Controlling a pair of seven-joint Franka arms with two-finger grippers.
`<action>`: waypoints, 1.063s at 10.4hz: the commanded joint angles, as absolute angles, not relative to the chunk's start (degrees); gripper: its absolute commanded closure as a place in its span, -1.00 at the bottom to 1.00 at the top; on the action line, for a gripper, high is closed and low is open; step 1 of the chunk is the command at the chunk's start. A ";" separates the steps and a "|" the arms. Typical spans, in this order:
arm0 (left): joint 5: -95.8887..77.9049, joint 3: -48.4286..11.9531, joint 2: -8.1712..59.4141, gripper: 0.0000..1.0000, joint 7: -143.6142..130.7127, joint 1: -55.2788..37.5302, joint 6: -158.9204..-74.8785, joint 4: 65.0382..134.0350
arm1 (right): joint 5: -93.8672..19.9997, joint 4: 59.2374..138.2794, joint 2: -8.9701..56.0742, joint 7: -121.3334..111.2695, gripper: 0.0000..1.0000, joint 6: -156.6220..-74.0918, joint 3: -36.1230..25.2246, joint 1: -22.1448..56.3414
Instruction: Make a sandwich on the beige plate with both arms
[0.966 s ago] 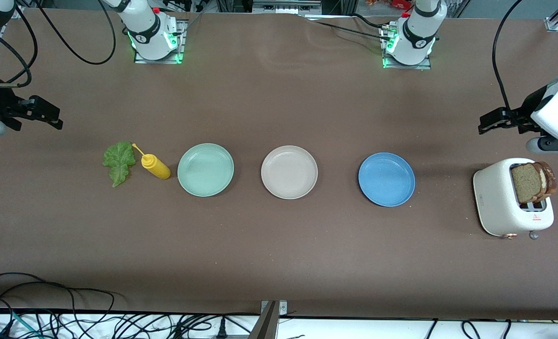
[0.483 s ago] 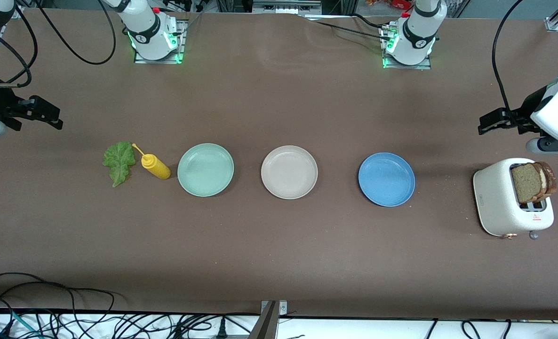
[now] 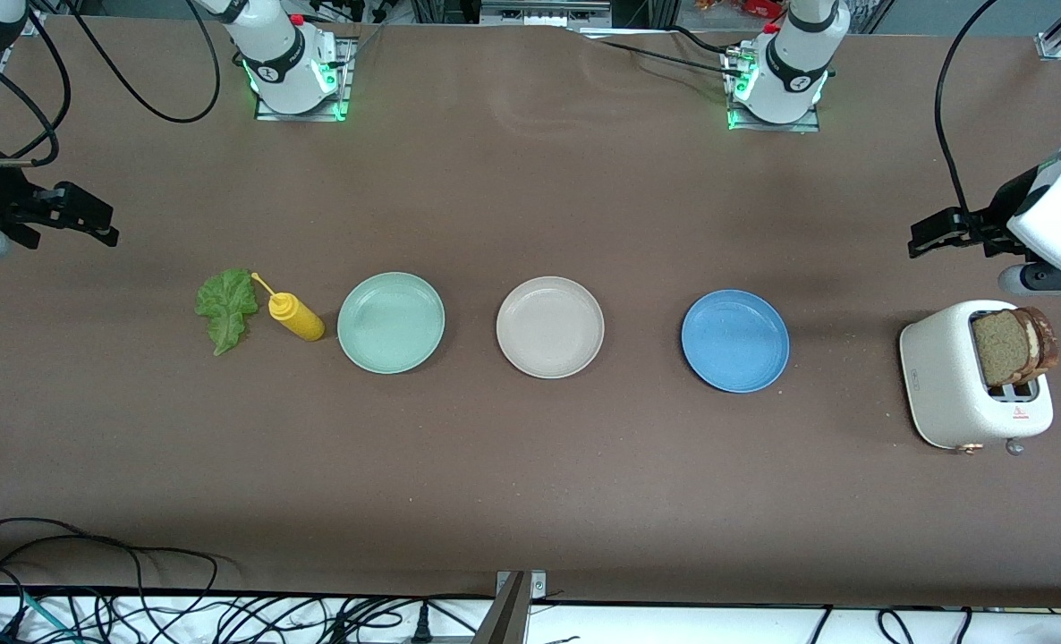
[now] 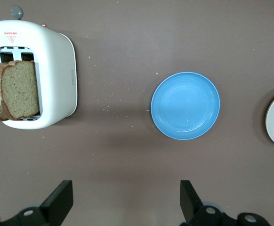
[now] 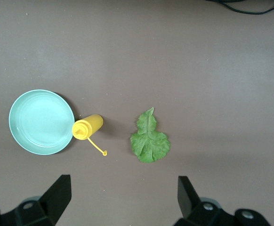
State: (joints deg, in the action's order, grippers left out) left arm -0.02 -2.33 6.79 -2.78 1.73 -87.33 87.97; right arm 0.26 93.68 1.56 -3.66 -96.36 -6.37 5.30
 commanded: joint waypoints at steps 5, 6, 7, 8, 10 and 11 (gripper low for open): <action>1.32 -2.64 7.56 -1.00 -1.58 2.20 -87.01 86.40 | 0.00 92.90 2.20 -3.52 -1.00 -96.42 -6.33 4.75; 1.32 -2.64 7.56 -1.00 -1.58 2.20 -87.01 86.40 | 0.00 92.90 2.20 -3.52 -1.00 -96.42 -6.33 4.75; 1.41 -2.64 7.56 -1.00 -1.58 2.20 -86.92 86.40 | 0.00 92.81 2.20 -3.52 -1.00 -96.42 -6.33 4.75; 1.41 -2.64 7.56 -1.00 -1.58 2.20 -87.01 86.31 | 0.00 92.81 2.20 -3.52 -1.00 -96.42 -6.33 4.75; 1.41 -2.64 7.73 -1.00 -1.58 2.20 -87.27 86.40 | 0.09 92.81 2.11 -3.52 -1.00 -96.42 -6.24 4.92; 1.32 -2.64 7.73 -1.00 -1.58 2.20 -87.62 86.57 | 0.09 92.81 2.20 -3.52 -1.00 -96.42 -6.24 5.01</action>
State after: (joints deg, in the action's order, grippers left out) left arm -0.02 -2.33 7.03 -2.78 1.74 -87.59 87.97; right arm 0.26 93.68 1.88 -3.65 -96.44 -6.53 5.23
